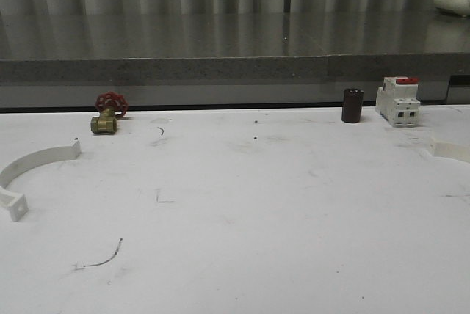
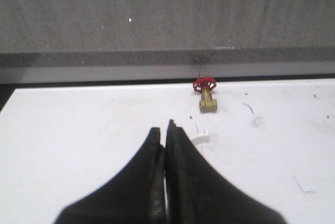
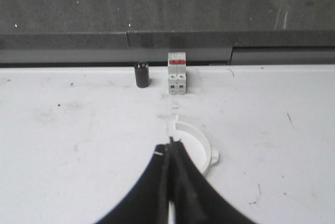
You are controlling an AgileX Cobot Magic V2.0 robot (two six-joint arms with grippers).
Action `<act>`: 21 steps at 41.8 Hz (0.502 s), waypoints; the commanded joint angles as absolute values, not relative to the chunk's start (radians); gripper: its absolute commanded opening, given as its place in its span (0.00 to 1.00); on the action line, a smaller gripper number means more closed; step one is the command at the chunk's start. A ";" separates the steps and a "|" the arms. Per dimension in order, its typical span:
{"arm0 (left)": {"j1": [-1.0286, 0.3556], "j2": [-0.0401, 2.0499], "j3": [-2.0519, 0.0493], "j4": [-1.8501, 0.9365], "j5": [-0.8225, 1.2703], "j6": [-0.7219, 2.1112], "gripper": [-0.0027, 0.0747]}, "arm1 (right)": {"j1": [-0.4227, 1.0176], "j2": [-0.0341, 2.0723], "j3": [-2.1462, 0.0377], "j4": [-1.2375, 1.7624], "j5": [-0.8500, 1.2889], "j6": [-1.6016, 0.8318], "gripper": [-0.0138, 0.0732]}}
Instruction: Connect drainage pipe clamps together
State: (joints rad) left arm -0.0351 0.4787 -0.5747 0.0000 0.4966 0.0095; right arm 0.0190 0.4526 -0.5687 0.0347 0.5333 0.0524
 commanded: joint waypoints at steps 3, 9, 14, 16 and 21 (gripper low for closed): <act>-0.035 0.547 -0.587 0.000 0.427 0.000 0.01 | 0.014 0.507 -0.582 0.023 0.495 0.046 0.08; -0.037 0.589 -0.587 0.000 0.451 0.000 0.05 | 0.014 0.548 -0.582 0.023 0.556 0.046 0.24; -0.037 0.617 -0.589 0.000 0.457 0.000 0.38 | 0.014 0.562 -0.582 0.024 0.582 0.046 0.63; -0.037 0.630 -0.599 0.000 0.481 0.000 0.53 | 0.014 0.562 -0.582 0.024 0.583 0.046 0.72; -0.039 0.704 -0.650 0.000 0.538 0.000 0.58 | 0.014 0.562 -0.584 0.024 0.571 0.046 0.73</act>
State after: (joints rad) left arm -0.0351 0.6608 -0.5891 0.0000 0.5789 0.0095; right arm 0.0190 0.5527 -0.5574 0.0347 0.6408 0.0528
